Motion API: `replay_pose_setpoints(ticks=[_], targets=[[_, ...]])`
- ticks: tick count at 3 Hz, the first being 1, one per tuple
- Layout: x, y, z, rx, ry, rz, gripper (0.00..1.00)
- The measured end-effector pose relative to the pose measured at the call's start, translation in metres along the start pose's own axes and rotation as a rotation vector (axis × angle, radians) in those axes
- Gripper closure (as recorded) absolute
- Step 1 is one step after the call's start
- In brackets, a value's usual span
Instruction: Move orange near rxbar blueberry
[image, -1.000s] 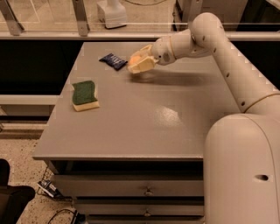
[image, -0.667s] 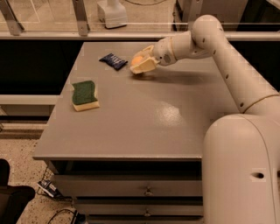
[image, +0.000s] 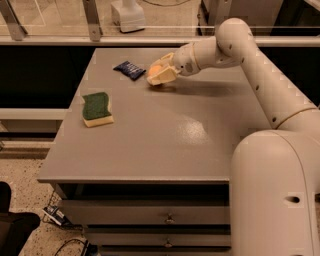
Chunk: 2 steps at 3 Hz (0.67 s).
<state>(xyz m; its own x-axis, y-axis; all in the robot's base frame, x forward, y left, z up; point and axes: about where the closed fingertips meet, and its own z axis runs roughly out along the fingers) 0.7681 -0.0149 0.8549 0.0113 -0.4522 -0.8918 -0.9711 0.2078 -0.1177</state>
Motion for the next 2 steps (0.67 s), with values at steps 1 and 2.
replay_pose_setpoints(ticks=[1, 2], targets=[[0.0001, 0.001, 0.0039, -0.006, -0.001, 0.001, 0.36], [0.0001, 0.0019, 0.0077, -0.011, -0.001, 0.001, 0.14]])
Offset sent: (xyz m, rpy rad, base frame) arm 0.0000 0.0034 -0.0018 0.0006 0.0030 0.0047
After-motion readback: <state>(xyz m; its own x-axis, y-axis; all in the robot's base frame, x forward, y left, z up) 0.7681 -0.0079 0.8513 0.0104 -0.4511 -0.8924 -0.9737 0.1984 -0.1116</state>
